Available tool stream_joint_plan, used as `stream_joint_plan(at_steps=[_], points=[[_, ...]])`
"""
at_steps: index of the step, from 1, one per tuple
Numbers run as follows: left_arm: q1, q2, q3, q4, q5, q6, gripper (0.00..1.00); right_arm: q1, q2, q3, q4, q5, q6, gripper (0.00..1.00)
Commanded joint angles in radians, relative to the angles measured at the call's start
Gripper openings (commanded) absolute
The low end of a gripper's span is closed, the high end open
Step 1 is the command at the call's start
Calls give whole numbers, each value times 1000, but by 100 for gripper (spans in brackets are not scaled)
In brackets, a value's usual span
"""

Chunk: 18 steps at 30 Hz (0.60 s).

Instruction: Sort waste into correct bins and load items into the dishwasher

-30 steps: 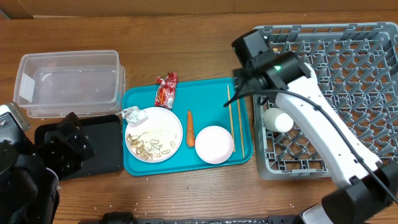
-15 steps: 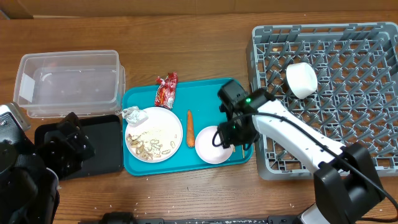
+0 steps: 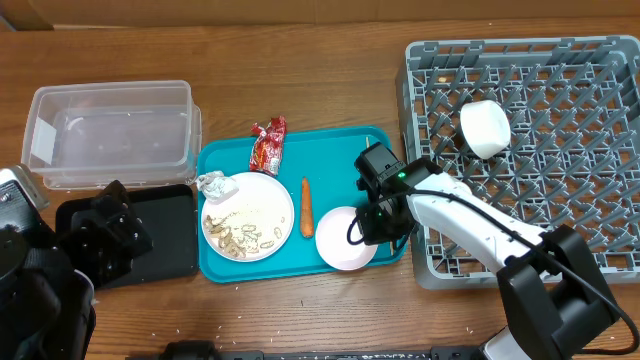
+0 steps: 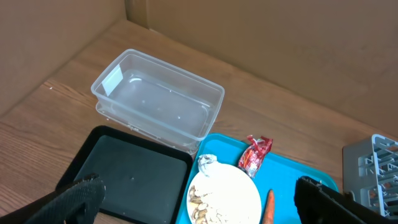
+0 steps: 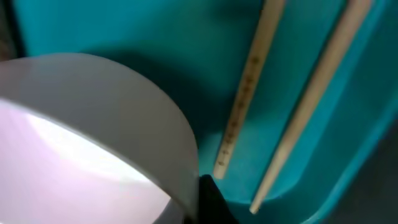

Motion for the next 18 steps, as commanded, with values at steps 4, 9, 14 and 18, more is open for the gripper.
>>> stream_joint_plan(at_steps=[4,9,14,18], points=[[-4,1,8,3,-21,8,100,3,-51,180,-107,184,-7,4],[-4,1,8,3,-21,8,100,-13,-106,354,-173,426,2,4],[-4,1,8,3,-21,8,100,-71,-138,481,-224,990,142,4],[-4,1,8,3,-21,8,100,-172,-137,477,-224,1360,220,4]])
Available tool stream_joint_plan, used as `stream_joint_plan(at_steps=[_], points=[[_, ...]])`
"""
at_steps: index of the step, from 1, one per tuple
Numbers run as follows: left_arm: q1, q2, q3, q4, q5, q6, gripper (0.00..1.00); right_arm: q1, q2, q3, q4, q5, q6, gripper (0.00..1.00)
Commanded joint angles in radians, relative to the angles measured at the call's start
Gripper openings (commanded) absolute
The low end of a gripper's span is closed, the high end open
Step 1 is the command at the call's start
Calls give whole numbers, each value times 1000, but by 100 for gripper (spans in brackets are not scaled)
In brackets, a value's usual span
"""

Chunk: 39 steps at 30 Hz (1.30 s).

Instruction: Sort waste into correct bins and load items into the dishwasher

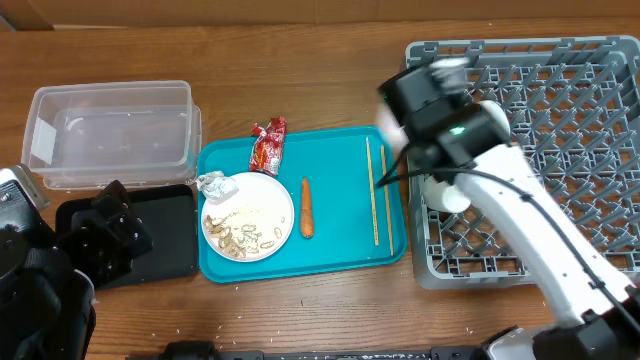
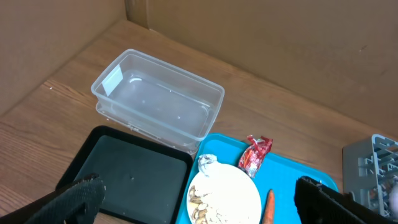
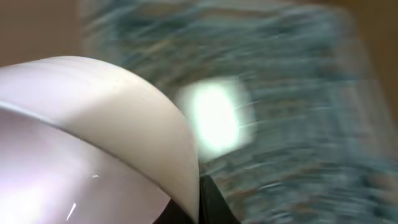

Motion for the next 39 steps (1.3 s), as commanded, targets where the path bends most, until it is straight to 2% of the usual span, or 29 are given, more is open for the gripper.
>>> stream_joint_plan(at_steps=[1,8,13,26,33,39], points=[[-4,1,8,3,-21,8,100,-99,-1,6,-5,435,103,4],[-4,2,8,3,-21,8,100,-350,58,6,0,452,180,4],[-4,1,8,3,-21,8,100,-446,134,6,37,414,179,4],[-4,1,8,3,-21,8,100,-455,337,6,21,460,175,4],[-4,1,8,3,-21,8,100,-455,356,6,12,426,175,4],[-4,1,8,3,-21,8,100,-467,356,6,23,523,175,4]])
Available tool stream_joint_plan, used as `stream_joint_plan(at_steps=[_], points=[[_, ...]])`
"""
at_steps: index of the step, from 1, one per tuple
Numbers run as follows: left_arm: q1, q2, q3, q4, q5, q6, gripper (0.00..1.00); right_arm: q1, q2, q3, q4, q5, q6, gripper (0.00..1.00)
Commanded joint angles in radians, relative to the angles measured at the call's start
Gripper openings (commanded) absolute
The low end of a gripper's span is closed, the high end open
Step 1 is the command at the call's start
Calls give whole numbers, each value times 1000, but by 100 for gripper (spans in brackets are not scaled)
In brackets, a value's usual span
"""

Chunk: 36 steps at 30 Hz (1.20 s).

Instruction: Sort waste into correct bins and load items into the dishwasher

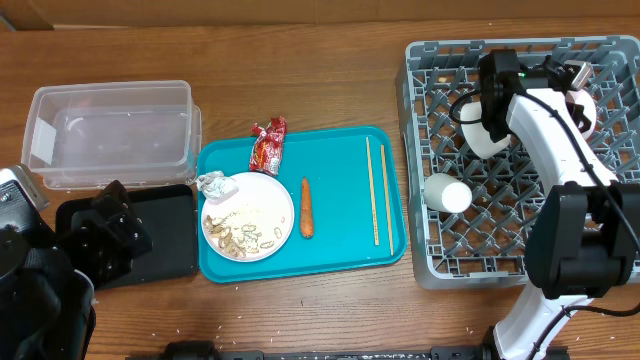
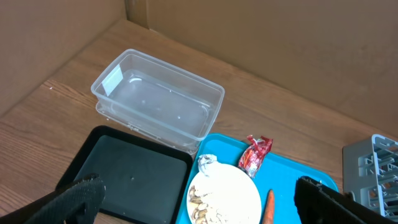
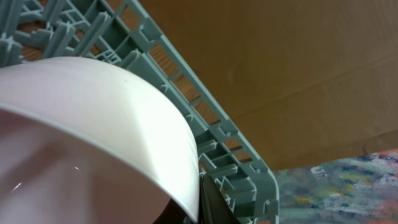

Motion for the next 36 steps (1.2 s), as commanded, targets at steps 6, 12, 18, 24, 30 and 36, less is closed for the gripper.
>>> stream_joint_plan(at_steps=[6,12,18,24,30,36], points=[[-4,1,8,3,-21,8,100,-64,3,6,60,82,11,4],[-4,1,8,3,-21,8,100,-86,6,6,68,26,11,4],[-4,1,8,3,-21,8,100,-75,61,6,59,6,-15,4],[-4,1,8,3,-21,8,100,-31,97,7,30,1,-13,4],[-4,1,8,3,-21,8,100,74,61,24,2,1,-15,69],[-4,1,8,3,-21,8,100,157,-1,66,-69,-82,-6,81]])
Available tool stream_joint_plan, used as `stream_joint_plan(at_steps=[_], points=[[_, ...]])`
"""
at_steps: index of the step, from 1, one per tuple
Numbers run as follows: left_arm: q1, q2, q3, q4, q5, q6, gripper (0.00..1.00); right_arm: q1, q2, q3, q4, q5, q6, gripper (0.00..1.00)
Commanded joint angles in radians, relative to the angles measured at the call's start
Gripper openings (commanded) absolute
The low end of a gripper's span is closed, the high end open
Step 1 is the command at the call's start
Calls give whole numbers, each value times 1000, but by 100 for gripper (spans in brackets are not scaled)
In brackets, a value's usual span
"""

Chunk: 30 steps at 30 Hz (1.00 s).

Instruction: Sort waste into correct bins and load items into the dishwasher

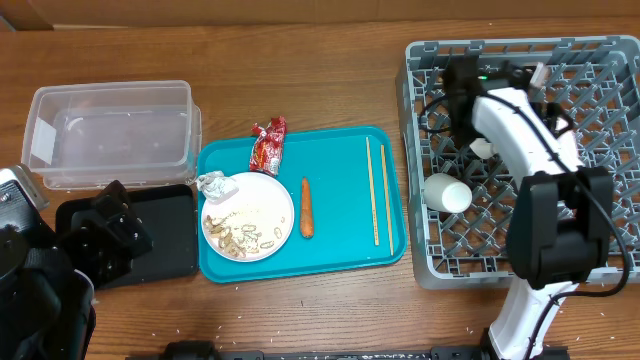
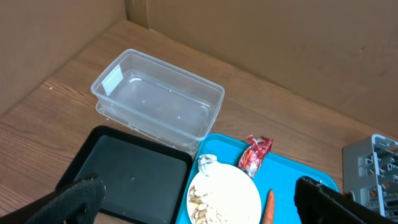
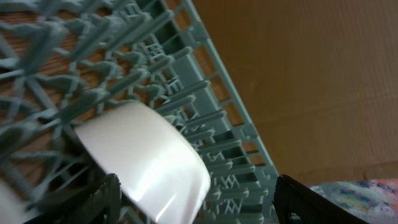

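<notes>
In the right wrist view a white bowl lies on its side among the tines of the grey dish rack. My right gripper is open around it, one dark finger on each side. From overhead the right gripper is over the far part of the rack, and the arm hides the bowl. The teal tray holds a white plate of scraps, a carrot, chopsticks, a red wrapper and a crumpled wad. My left gripper is open, above the table's left side.
A clear plastic tub stands at the back left with a black bin in front of it. A white cup lies in the rack's left part, and another white piece shows beside the arm.
My right gripper was shut on the white bowl over the rack's far part. Now it is open, the bowl lies among the tines, and the wrist is a little further left. The left arm is unchanged.
First my right gripper was shut on the bowl on the tray beside the chopsticks. Then it held the bowl by the rack's left edge, with the tray spot bare. Later the bowl was over the rack's far part, still gripped. Now it rests in the rack, released.
</notes>
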Motion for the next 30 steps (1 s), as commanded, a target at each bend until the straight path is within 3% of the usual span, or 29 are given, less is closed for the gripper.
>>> stream_joint_plan(at_steps=[1,10,15,20,23,27,30], points=[[-4,1,8,3,-21,8,100,27,-88,56,-27,-84,16,81],[-4,1,8,3,-21,8,100,89,-328,163,-186,-473,15,78],[-4,1,8,3,-21,8,100,129,-467,169,-229,-919,-90,73],[-4,1,8,3,-21,8,100,216,-496,152,-246,-1361,-238,64],[-4,1,8,3,-21,8,100,312,-488,90,-226,-1388,-238,60],[-4,1,8,3,-21,8,100,442,-463,-68,-111,-1316,-134,53],[-4,1,8,3,-21,8,100,496,-447,-244,70,-1164,-40,58]])
